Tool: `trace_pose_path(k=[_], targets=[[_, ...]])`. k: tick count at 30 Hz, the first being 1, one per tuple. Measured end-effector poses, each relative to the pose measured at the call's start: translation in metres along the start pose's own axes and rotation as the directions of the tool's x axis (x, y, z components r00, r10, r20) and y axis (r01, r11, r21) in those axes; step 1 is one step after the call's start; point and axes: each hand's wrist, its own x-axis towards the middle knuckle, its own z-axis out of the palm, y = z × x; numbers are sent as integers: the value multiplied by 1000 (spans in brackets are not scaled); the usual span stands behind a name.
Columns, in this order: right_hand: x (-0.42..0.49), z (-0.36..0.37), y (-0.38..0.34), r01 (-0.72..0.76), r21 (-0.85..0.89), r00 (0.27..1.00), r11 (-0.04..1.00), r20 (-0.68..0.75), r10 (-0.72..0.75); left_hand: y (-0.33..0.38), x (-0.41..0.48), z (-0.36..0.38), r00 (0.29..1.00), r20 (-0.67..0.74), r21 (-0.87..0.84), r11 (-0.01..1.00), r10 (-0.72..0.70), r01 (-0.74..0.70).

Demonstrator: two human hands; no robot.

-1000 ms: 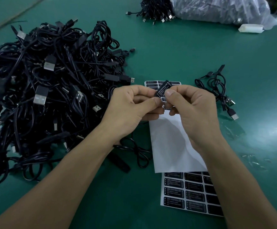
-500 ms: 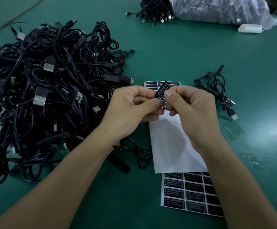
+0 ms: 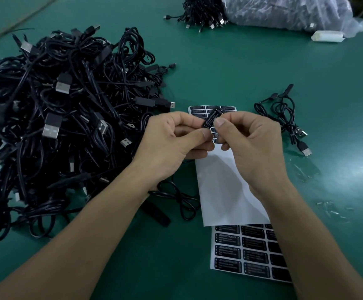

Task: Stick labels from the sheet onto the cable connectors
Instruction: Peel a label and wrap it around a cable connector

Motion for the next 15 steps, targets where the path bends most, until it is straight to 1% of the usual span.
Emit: trace_pose_path(k=[15], targets=[[-3,3,-1,37,-48,998,998,-46,-39,-3,0,4,999,-48,-3,1000,21,-21]])
